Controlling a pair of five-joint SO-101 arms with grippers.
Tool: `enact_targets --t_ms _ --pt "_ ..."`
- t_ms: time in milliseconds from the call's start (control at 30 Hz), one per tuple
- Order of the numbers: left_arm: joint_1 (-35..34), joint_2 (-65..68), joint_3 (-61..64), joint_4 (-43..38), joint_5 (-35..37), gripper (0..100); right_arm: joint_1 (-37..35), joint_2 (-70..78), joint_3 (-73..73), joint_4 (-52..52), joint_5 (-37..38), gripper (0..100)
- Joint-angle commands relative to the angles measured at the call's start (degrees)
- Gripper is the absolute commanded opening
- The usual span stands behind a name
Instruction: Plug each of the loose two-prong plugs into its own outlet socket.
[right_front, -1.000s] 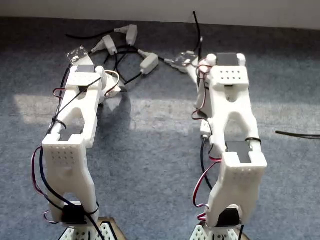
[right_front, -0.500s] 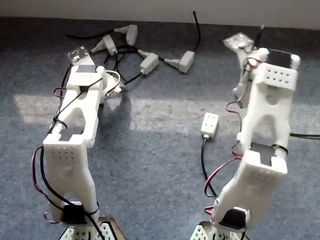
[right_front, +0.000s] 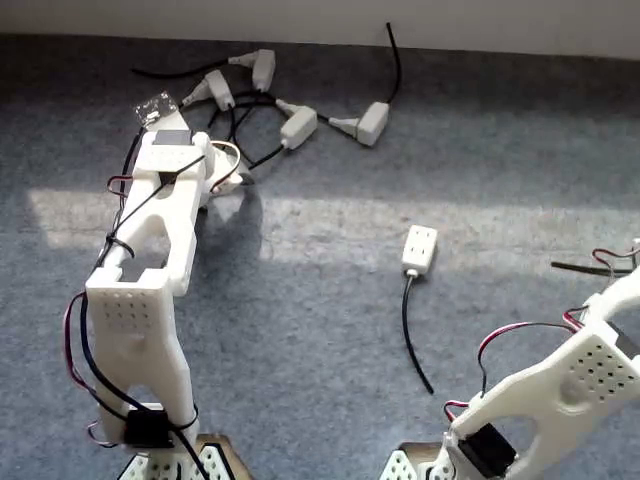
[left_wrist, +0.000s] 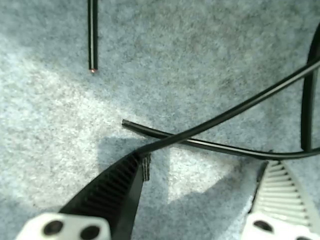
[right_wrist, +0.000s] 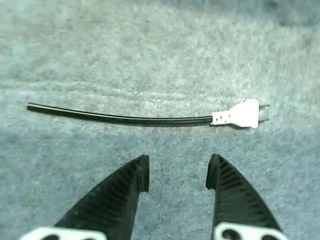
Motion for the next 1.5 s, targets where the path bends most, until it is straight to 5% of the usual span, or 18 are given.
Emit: enact_targets --t_ms 0,533,833,1100,1233,1467 --pt "0.84 -1.27 -1.63 -0.7 0.0 35 1.1 3.91 -5.23 -2.33 -10.29 20.1" --pt "0.84 -1.27 -1.54 -0.7 0.0 35 2.51 24.4 -39.78 -1.36 -31.47 20.1" --pt "0.84 -1.27 -1.45 -0.7 0.0 35 1.36 29.67 -42.59 2.51 -45.01 20.1" --pt "0.84 -1.27 -1.36 -0.7 0.0 35 1.45 35.65 -43.3 -1.27 -45.54 18.7" --pt "0.84 -1.27 -1.36 -0.7 0.0 35 1.63 35.21 -43.3 -1.27 -45.45 0.9" --pt "0.84 -1.27 -1.36 -0.62 0.0 35 1.71 31.52 -43.38 -1.1 -45.89 9.1"
